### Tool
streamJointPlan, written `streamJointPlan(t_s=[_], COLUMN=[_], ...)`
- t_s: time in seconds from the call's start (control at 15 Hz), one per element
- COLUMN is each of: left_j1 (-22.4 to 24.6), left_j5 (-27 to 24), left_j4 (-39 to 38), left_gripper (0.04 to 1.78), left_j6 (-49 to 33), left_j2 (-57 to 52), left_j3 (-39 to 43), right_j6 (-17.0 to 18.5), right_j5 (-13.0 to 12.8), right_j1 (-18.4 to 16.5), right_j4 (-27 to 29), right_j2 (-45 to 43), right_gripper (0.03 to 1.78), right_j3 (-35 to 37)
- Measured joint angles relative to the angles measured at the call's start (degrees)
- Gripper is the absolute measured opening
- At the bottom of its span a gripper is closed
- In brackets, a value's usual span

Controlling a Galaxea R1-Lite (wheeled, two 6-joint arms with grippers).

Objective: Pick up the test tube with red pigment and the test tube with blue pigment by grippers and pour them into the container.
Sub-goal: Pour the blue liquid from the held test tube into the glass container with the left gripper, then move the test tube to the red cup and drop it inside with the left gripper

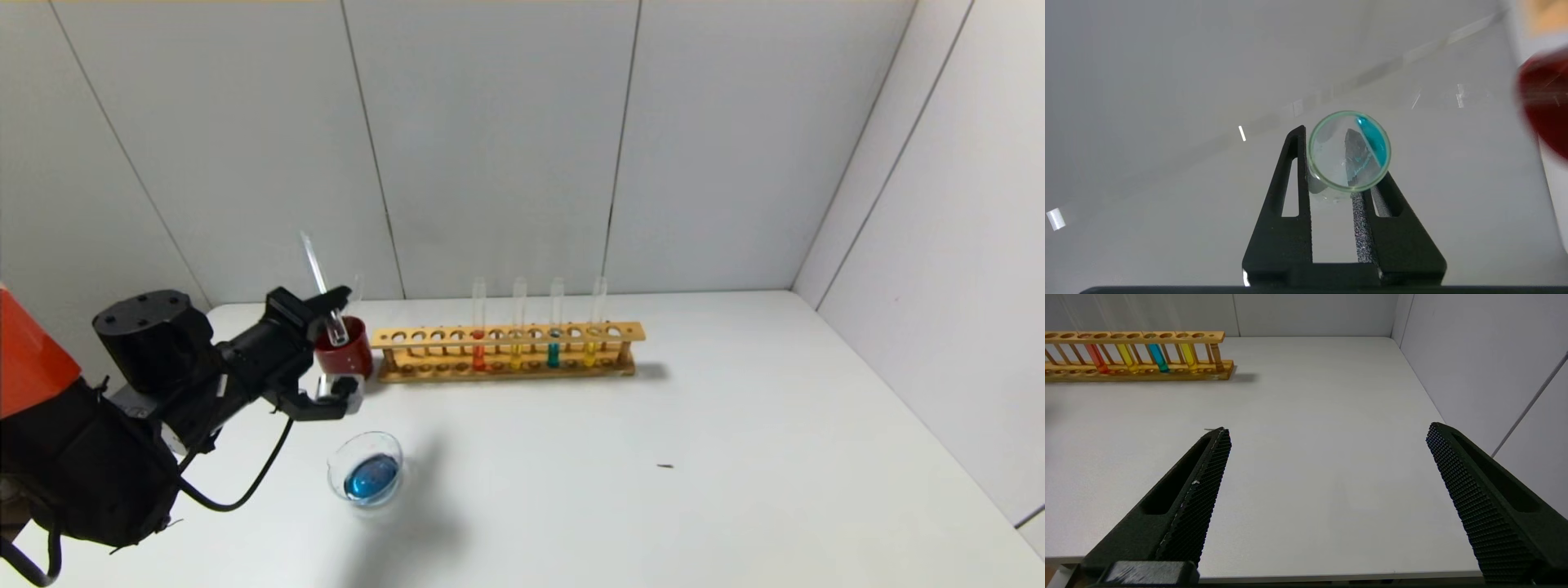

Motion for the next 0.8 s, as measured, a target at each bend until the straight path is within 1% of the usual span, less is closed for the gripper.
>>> streamJointPlan(t_s=[0.07, 0.2, 0.33, 0.47, 0.53, 0.6, 0.8], left_j1=[-0.2, -0.8, -2.2, -3.5, -3.8, -4.0, -4.8], left_j5=[6.0, 16.7, 27.1, 36.0, 38.7, 40.1, 40.5], left_j4=[2.2, 9.2, 17.2, 24.4, 27.7, 30.5, 38.9], left_gripper=[0.33, 0.33, 0.33, 0.33, 0.33, 0.33, 0.33], left_j6=[-4.5, -13.8, -26.2, -39.9, -46.4, -52.9, -73.2], left_j2=[-2.1, -5.5, -7.5, -8.1, -7.8, -7.2, -4.9], left_j3=[-2.2, -8.2, -15.3, -21.9, -25.1, -28.2, -33.8], right_j6=[0.0, 0.0, 0.0, 0.0, 0.0, 0.0, 0.0], right_j5=[0.0, 0.0, 0.0, 0.0, 0.0, 0.0, 0.0], right_j1=[0.0, 0.0, 0.0, 0.0, 0.0, 0.0, 0.0], right_j4=[0.0, 0.0, 0.0, 0.0, 0.0, 0.0, 0.0], right_j2=[0.0, 0.0, 0.0, 0.0, 0.0, 0.0, 0.0], right_gripper=[1.75, 1.75, 1.75, 1.75, 1.75, 1.75, 1.75], right_j3=[0.0, 0.0, 0.0, 0.0, 0.0, 0.0, 0.0])
